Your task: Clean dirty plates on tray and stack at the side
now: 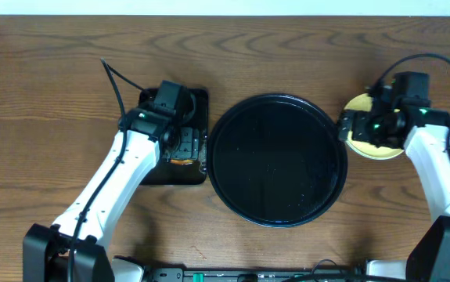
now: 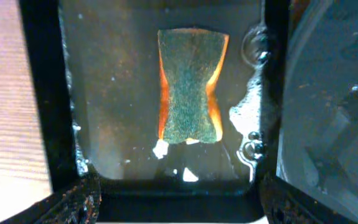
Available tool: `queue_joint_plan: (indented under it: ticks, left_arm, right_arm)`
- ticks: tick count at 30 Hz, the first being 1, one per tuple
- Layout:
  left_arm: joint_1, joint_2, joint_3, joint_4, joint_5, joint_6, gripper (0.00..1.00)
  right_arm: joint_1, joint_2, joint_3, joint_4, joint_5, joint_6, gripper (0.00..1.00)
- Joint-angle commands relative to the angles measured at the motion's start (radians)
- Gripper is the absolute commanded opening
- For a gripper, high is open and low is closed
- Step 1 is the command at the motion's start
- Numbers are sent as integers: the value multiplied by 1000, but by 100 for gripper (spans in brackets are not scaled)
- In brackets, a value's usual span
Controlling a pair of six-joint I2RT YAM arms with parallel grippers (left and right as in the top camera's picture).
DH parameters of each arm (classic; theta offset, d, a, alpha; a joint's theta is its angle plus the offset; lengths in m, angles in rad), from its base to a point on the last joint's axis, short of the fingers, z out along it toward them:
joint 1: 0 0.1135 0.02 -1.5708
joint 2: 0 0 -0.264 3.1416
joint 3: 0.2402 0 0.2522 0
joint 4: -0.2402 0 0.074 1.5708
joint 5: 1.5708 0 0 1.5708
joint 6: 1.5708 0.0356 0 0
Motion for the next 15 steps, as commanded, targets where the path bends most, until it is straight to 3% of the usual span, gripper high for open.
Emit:
queue_joint_plan:
  ticks: [1, 9, 15]
  left_arm:
    - [8, -9, 62, -60, 7, 11, 83]
    - [8, -159, 27, -99, 7, -29, 83]
    - [8, -400, -90, -34, 6, -33, 83]
  right_arm:
    - [58, -33, 42, -34, 16, -27, 99]
    - [114, -209, 18, -113, 133, 19, 99]
    - [158, -431, -132, -27, 165, 19, 99]
